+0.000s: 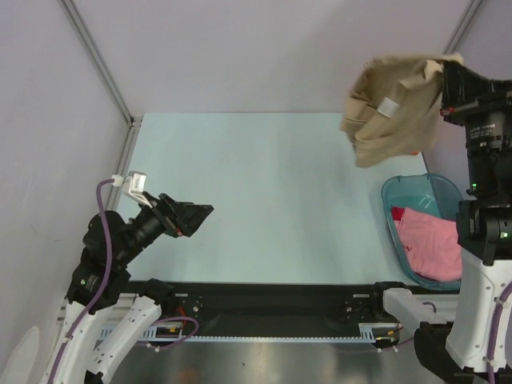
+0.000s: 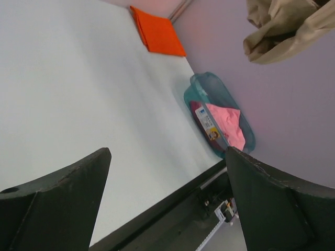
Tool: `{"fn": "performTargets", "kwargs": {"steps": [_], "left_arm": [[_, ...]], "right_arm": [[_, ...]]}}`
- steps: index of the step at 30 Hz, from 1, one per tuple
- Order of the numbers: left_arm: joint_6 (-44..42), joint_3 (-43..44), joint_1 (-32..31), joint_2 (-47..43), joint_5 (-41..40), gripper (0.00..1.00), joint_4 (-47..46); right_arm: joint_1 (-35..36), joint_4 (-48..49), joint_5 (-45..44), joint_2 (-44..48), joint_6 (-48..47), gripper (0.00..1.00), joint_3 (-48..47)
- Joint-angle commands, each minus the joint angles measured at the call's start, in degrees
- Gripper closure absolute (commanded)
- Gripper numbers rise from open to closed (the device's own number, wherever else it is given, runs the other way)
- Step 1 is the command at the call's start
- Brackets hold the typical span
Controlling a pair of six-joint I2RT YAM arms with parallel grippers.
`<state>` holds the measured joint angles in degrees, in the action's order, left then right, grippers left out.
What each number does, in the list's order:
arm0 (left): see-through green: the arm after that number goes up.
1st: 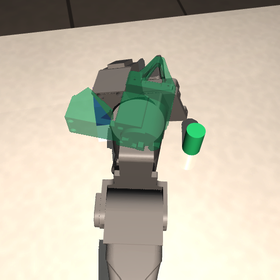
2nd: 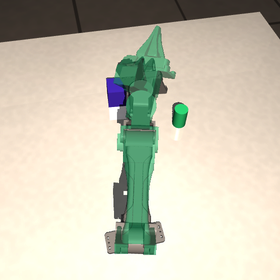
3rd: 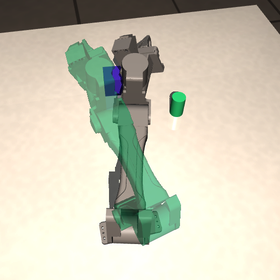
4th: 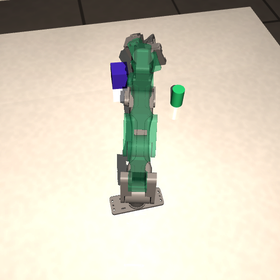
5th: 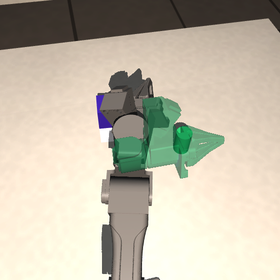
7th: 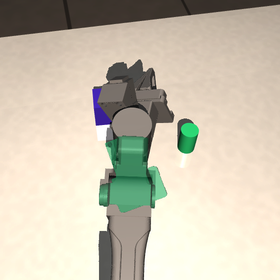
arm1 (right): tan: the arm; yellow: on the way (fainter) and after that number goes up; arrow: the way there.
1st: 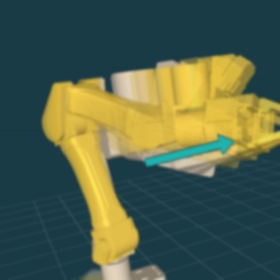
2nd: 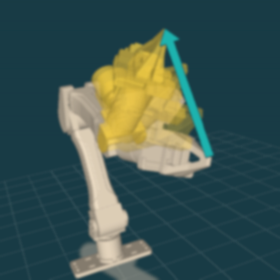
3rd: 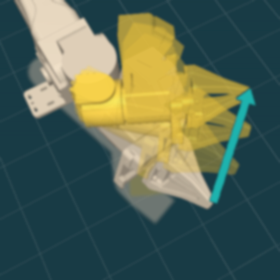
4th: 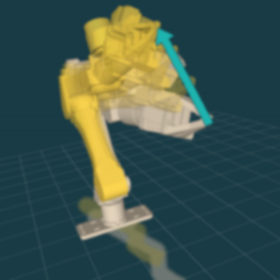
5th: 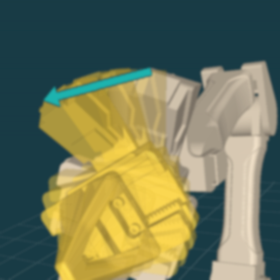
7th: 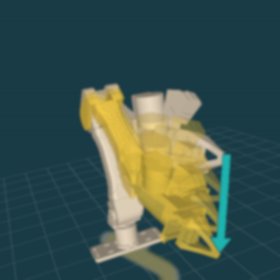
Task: Fold and stack the t-shirts
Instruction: Move the tshirt to the center of the board, then flatten the tshirt out
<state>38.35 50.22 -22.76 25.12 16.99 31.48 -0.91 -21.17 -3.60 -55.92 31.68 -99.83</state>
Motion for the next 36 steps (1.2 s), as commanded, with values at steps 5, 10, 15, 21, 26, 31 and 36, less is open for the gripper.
{"fn": "performTargets", "kwargs": {"steps": [5,10,15,21,26,31,36], "left_arm": [[-0.9,5.5,-0.3,-1.0,-7.8,0.02,3.2],[-2.8,7.6,-0.3,-1.5,-11.2,0.02,4.6],[-6.4,7.4,-0.3,1.9,-12.2,0.00,5.1],[-7.0,1.6,-4.1,18.0,-3.0,0.15,-2.2],[-2.4,-5.2,-21.7,22.9,-22.9,0.18,-2.2],[7.3,-17.9,-25.7,23.0,-27.3,0.38,-8.1],[14.9,-25.9,-27.2,17.9,-31.7,0.16,-12.8]], "right_arm": [[10.3,16.2,31.0,-9.4,14.4,1.00,-0.4],[18.2,17.7,40.9,-7.2,17.3,0.93,19.6],[18.6,2.3,43.7,-10.3,7.4,0.51,36.3],[20.4,-11.6,27.8,-15.7,-7.0,0.44,41.8],[27.5,-5.2,25.1,-21.8,-9.5,0.35,38.7],[32.5,-2.4,22.7,-35.8,-13.3,0.35,29.5],[37.8,-4.6,18.5,-47.9,-17.3,0.35,16.3]]}}
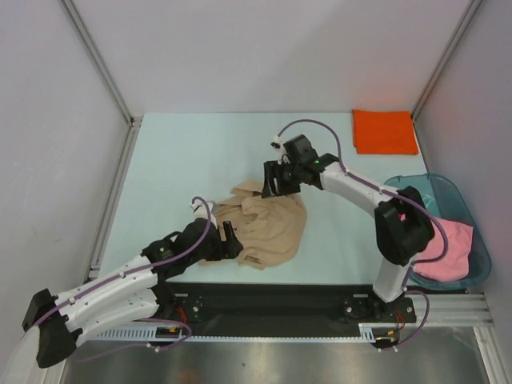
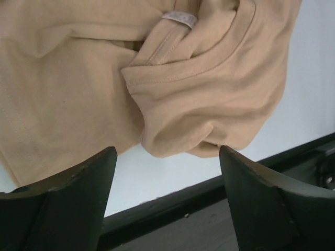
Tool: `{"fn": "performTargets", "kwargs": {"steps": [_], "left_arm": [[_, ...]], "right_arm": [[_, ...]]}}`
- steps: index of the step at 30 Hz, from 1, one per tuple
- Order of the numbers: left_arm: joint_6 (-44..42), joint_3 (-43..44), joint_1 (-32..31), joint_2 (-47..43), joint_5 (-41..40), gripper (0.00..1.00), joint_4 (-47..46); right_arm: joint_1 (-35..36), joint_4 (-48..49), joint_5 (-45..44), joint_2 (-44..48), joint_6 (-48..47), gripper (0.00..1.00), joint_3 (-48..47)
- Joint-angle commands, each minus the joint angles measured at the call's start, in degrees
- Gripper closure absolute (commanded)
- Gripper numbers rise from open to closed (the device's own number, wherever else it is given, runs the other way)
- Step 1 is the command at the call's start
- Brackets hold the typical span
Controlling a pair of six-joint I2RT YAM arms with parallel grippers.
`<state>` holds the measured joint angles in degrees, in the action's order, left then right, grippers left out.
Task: Fold and stack the t-shirts
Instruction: Flatten the tshirt out
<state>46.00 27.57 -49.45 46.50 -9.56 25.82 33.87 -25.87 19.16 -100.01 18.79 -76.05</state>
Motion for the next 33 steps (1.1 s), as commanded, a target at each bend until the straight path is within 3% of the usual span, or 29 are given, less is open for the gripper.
{"fn": "performTargets", "kwargs": {"steps": [1,4,9,13,15,23,26,27,29,30,33], "left_arm": [[7.7,-4.5,-0.4,-3.6,-4.2,0.13,-8.8],[9.2,-6.3,-0.2,-0.6,-2.5,0.13,-13.1],[9.7,-8.0,0.6,5.5,-1.3,0.16,-18.9],[11.0,-12.0,3.7,6.1,4.0,0.29,-28.0],[11.2,-12.9,5.0,6.8,5.2,0.30,-30.5],[11.0,-13.3,6.6,10.0,9.0,0.57,-35.4],[10.2,-12.5,6.8,8.9,8.9,0.71,-33.7],[9.7,-11.9,6.9,8.6,9.0,0.83,-33.0],[8.0,-10.5,7.4,7.6,8.9,0.95,-29.9],[7.3,-8.3,7.5,7.2,8.5,1.00,-28.5],[2.5,-2.5,7.9,5.4,8.5,1.00,-24.4]], "right_arm": [[4.4,-2.5,-5.4,-8.4,-4.1,0.36,-12.7],[6.7,-8.0,-12.5,-13.2,-3.3,0.39,-19.5],[11.8,-7.3,-18.9,-15.0,-2.8,0.39,-19.2],[14.0,-9.8,-22.6,-18.3,-3.1,0.39,-22.2],[15.1,-10.6,-24.1,-19.8,-3.2,0.39,-23.8],[16.6,-13.2,-30.8,-23.7,-2.3,0.42,-27.1],[16.3,-13.2,-30.7,-25.1,-2.8,0.49,-29.3],[16.1,-13.9,-30.2,-25.6,-2.4,0.58,-30.3],[15.4,-14.2,-30.5,-25.2,-1.5,0.68,-31.4],[15.1,-13.9,-30.7,-24.4,-1.1,0.79,-31.4],[13.7,-13.6,-31.0,-20.5,-0.9,0.92,-31.4]]}}
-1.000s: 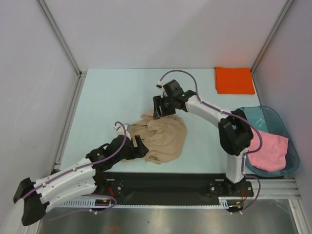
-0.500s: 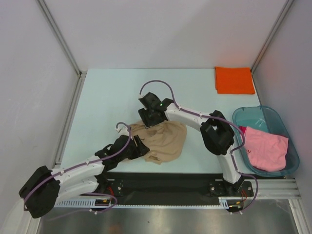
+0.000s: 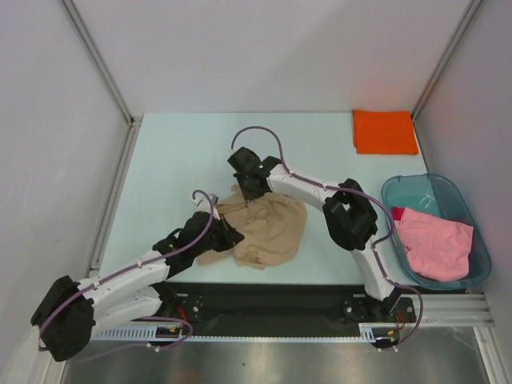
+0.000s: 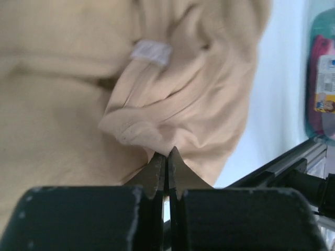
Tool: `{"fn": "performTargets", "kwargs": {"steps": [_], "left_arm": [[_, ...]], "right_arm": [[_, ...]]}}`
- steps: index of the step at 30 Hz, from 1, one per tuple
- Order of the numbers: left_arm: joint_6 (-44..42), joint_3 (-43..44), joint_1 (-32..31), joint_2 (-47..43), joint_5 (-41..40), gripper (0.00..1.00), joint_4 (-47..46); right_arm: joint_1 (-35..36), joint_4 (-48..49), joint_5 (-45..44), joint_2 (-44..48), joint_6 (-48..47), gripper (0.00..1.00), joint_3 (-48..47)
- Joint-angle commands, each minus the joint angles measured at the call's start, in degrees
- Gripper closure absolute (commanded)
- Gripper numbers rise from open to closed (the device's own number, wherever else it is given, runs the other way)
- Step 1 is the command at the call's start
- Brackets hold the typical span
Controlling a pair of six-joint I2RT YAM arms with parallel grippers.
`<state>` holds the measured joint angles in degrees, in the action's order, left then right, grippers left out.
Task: Fold and stack the t-shirts
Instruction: Flatten the tshirt out
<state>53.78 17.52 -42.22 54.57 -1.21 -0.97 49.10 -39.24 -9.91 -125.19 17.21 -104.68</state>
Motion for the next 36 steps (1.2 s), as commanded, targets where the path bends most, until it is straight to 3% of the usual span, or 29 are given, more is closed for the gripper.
{"fn": "performTargets", "kwargs": {"steps": [1,3,8,14,19,23,30,33,36], "left_arm": [[-8.1,9.4,0.6,-3.1,0.4,1.00,3.2],[-11.5,15.6,0.6,-3.7,2.4,1.00,3.8],[-20.0,34.7,0.1,1.2,15.5,0.99,4.7],[-23.5,59.7,-6.3,14.0,27.4,0.99,5.9],[-23.4,79.5,-12.9,25.2,31.6,1.00,9.2],[-22.0,91.9,-16.1,30.0,32.4,1.00,10.6],[-25.7,95.9,-16.1,26.0,27.0,1.00,15.3],[-28.6,94.1,-16.0,22.2,19.1,1.00,18.7],[-30.8,91.0,-15.5,18.6,9.2,1.00,22.9]], "right_arm": [[-2.2,-0.5,-2.2,6.0,0.9,0.95,-3.2],[-4.8,-1.3,-2.1,10.5,1.0,1.00,-3.4],[-13.8,0.6,2.2,24.1,1.4,1.00,0.1],[-31.9,2.7,11.6,41.8,1.5,1.00,2.4],[-52.6,5.5,19.7,56.0,1.2,1.00,1.5],[-56.1,5.8,16.2,60.2,-1.0,1.00,-2.5],[-56.5,13.0,15.5,57.6,1.3,1.00,-9.6],[-56.4,15.5,19.4,51.6,3.8,1.00,-17.1],[-55.6,22.4,23.7,48.6,8.3,1.00,-18.1]]}}
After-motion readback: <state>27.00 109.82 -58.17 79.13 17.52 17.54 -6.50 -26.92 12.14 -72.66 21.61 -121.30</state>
